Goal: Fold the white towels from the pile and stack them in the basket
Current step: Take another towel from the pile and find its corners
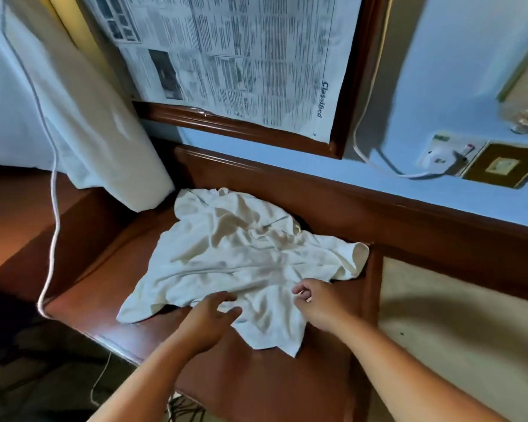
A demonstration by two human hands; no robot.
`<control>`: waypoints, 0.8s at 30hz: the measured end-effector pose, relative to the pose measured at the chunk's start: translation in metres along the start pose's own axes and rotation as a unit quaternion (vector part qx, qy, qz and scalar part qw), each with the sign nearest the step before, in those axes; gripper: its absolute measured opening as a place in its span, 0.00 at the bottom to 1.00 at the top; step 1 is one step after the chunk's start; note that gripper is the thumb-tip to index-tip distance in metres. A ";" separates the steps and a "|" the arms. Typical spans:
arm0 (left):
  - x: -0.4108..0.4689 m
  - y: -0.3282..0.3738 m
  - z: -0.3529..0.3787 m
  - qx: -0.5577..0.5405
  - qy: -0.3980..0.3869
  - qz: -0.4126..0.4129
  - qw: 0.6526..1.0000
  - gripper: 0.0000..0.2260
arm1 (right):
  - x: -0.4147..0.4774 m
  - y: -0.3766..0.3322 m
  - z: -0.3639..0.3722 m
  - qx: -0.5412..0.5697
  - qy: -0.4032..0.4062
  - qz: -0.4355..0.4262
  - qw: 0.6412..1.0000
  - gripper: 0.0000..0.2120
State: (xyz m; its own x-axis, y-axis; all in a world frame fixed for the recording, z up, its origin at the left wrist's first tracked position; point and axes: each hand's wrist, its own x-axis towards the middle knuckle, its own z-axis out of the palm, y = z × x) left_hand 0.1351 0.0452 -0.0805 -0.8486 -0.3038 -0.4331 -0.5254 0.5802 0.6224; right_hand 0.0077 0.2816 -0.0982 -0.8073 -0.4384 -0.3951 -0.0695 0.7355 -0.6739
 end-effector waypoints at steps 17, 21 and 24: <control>0.098 -0.082 -0.118 -0.059 -0.042 -0.030 0.997 0.10 | 0.221 -0.035 0.051 -0.225 0.111 0.124 0.960 0.18; 0.110 -0.068 -0.126 -0.008 -0.013 0.013 1.000 0.12 | 0.197 -0.045 0.046 -0.183 0.107 -0.088 0.973 0.10; 0.118 -0.040 -0.115 0.009 0.005 0.112 0.994 0.26 | 0.150 -0.090 0.038 -0.025 -0.006 -0.088 0.996 0.07</control>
State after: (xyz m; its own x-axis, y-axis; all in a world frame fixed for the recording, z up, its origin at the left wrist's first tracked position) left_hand 0.0491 -0.1011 -0.0818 -0.9448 -0.1724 -0.2788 -0.3219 0.6477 0.6906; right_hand -0.0850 0.1300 -0.1199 -0.7732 -0.5681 -0.2817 -0.2386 0.6722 -0.7009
